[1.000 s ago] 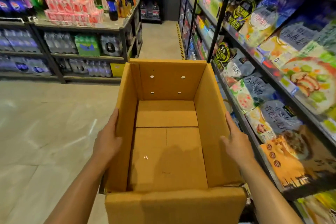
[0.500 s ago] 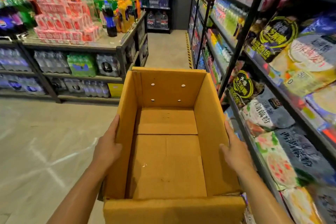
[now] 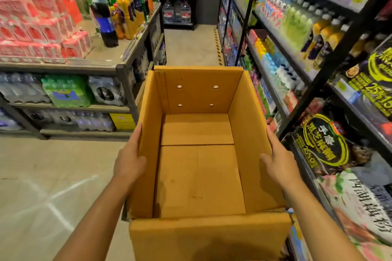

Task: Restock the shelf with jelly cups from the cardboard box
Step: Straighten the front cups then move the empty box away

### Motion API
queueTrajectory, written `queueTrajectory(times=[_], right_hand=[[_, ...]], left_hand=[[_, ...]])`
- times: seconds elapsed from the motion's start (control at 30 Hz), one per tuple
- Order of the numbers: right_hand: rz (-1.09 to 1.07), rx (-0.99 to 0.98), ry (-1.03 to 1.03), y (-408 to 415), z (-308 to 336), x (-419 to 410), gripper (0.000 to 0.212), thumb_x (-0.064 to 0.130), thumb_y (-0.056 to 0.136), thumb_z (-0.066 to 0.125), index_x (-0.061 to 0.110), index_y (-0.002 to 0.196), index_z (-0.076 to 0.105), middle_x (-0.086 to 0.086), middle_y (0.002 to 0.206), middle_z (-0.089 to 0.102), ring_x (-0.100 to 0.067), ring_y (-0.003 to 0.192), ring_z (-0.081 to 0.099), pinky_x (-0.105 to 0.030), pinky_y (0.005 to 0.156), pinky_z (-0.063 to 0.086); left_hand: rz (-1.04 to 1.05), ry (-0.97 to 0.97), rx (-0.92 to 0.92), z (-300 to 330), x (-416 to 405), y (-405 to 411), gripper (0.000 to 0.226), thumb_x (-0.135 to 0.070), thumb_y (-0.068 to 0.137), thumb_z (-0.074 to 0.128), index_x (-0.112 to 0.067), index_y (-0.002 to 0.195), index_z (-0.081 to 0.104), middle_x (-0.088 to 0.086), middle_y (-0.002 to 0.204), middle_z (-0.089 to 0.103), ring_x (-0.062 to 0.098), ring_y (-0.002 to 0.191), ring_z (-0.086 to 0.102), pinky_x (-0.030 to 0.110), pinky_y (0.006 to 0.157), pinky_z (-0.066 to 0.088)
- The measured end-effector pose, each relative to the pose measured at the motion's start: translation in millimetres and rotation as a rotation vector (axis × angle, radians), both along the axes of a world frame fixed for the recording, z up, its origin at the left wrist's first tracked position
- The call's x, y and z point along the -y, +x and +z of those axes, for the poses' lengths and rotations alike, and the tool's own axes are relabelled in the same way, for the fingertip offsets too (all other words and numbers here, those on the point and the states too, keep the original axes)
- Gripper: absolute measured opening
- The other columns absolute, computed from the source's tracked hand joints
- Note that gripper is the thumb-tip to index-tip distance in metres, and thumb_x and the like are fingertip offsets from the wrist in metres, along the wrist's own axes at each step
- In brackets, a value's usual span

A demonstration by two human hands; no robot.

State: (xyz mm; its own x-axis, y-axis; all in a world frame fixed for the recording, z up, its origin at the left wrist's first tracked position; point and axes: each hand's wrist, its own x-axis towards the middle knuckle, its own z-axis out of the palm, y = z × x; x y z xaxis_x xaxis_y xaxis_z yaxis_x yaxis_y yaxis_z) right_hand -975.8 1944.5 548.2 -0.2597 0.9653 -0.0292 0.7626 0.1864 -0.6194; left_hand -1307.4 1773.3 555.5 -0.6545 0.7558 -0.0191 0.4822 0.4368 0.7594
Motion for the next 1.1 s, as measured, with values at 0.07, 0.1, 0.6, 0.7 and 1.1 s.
queueTrajectory(times=[0.07,0.1,0.6,0.7,1.1], right_hand=[[-0.01,0.003,0.006,-25,7,-35,0.088,0.009,0.098,0.06,0.046,0.156,0.005,0.003,0.079,0.063,-0.018,0.062,0.057,-0.03,0.049,0.043],[-0.021,0.005,0.018,-37,10,-51,0.088,0.008,0.098,0.06,0.044,0.157,0.006,0.001,0.087,0.067,-0.019,0.062,0.059,-0.03,0.049,0.043],[-0.011,0.01,-0.003,-179,-4,-354,0.087,0.006,0.098,0.059,0.04,0.158,0.008,-0.02,0.128,0.062,-0.036,0.088,0.065,-0.05,0.074,0.054],[-0.011,0.032,-0.017,-203,-11,-423,0.087,0.007,0.097,0.06,0.041,0.158,0.01,-0.023,0.11,0.067,-0.028,0.056,0.055,-0.044,0.052,0.049],[0.036,0.055,-0.038,-339,-20,-658,0.089,0.012,0.097,0.061,0.044,0.158,0.005,-0.011,0.096,0.071,-0.028,0.074,0.066,-0.046,0.064,0.056]], left_hand=[[0.006,-0.017,-0.013,4,-41,-29,0.098,0.005,0.09,0.054,-0.059,0.151,0.011,0.003,0.135,0.06,0.025,0.1,0.065,0.046,0.077,0.059],[0.004,-0.027,-0.022,7,-60,-41,0.098,0.005,0.09,0.054,-0.057,0.152,0.011,0.004,0.137,0.059,0.026,0.102,0.064,0.045,0.077,0.058],[-0.027,-0.034,-0.039,0,-359,-173,0.097,0.004,0.094,0.054,-0.057,0.152,0.005,0.001,0.144,0.052,0.02,0.11,0.062,0.047,0.085,0.059],[0.009,-0.054,-0.061,-1,-419,-191,0.092,0.0,0.097,0.053,-0.053,0.154,0.004,-0.001,0.151,0.044,0.023,0.121,0.056,0.046,0.093,0.055],[0.038,-0.063,0.016,-23,-641,-326,0.094,-0.008,0.096,0.056,-0.064,0.148,0.001,-0.003,0.145,0.048,0.018,0.113,0.059,0.044,0.084,0.057]])
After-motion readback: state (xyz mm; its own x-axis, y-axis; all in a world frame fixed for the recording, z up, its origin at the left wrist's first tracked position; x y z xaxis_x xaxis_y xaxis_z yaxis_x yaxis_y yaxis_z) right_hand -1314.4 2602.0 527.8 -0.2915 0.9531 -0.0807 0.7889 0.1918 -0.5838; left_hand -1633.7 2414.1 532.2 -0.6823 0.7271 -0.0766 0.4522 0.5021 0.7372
